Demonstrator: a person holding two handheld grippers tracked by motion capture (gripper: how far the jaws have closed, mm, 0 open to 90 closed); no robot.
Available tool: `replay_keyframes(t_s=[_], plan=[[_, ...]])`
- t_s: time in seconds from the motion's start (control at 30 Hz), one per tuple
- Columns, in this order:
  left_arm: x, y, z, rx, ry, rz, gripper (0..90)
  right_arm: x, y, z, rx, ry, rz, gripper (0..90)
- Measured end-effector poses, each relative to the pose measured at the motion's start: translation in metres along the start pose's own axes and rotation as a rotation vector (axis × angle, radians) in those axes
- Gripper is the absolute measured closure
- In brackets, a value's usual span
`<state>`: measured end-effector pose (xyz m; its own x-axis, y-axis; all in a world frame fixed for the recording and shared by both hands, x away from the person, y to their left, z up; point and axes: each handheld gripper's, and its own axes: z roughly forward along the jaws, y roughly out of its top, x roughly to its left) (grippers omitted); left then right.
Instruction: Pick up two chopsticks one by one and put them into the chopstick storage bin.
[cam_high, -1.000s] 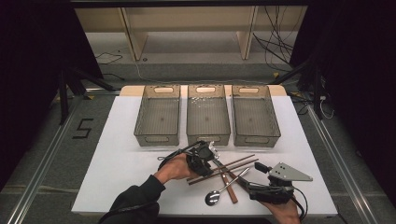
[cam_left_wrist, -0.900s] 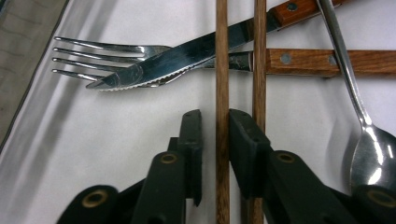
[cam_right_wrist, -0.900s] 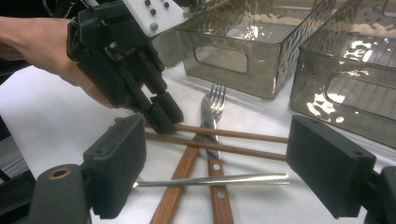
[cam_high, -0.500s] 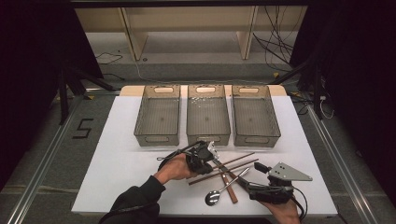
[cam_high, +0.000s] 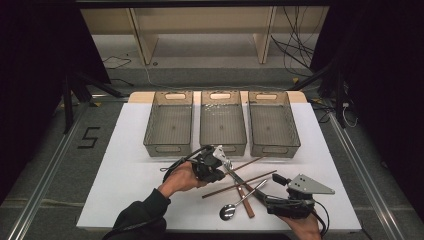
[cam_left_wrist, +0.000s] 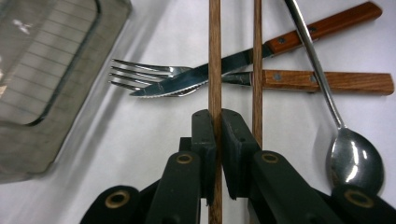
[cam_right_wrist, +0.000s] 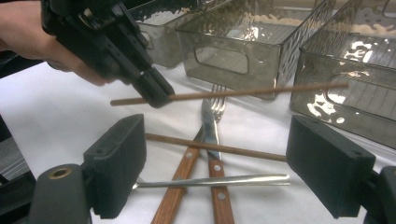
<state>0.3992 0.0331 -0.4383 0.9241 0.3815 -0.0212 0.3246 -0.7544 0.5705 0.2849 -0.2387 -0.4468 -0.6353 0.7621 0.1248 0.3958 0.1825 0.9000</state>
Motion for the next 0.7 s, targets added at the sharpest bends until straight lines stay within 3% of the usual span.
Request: replay_keyframes(t_s=[0.7], plan=[[0.023,-0.019,-0.051,-0.138,0.085,-0.120,84.1,0.000,0.000,0.001,0.002,0.000,0.003,21.0]])
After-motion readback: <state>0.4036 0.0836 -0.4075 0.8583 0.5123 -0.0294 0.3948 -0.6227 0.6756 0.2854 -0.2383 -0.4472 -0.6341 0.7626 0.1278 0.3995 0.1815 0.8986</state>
